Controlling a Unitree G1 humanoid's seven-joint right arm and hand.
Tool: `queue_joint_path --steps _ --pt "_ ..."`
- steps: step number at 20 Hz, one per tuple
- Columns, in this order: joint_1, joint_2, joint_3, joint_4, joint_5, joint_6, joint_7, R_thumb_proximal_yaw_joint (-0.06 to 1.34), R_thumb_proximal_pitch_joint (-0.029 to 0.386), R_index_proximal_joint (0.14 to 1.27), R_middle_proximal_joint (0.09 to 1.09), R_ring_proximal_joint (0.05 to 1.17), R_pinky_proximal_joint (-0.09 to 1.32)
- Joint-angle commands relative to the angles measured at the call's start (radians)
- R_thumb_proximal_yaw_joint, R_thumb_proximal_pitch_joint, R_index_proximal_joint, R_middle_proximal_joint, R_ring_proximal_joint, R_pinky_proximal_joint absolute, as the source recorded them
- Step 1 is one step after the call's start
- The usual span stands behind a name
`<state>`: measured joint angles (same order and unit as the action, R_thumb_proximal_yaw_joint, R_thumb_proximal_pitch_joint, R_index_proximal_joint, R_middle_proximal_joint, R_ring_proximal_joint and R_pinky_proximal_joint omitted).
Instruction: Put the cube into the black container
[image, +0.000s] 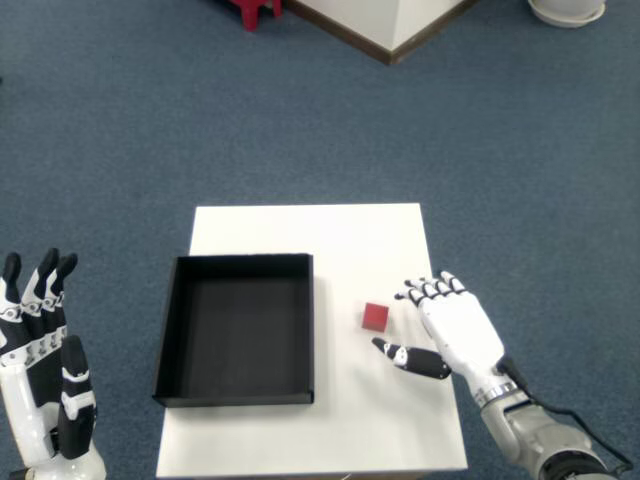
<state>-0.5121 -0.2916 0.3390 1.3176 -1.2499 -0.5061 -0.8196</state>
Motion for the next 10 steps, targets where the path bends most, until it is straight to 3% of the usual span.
queue_joint_path --steps 1,10 --pt "-0.062 -0.011 -0.005 -0.033 0.009 -0.008 -0.070 0.35 -0.003 0.48 0.29 0.29 0.15" --pt "-0.067 0.019 0.022 -0.051 -0.017 -0.003 -0.098 0.38 -0.001 0.49 0.29 0.28 0.13"
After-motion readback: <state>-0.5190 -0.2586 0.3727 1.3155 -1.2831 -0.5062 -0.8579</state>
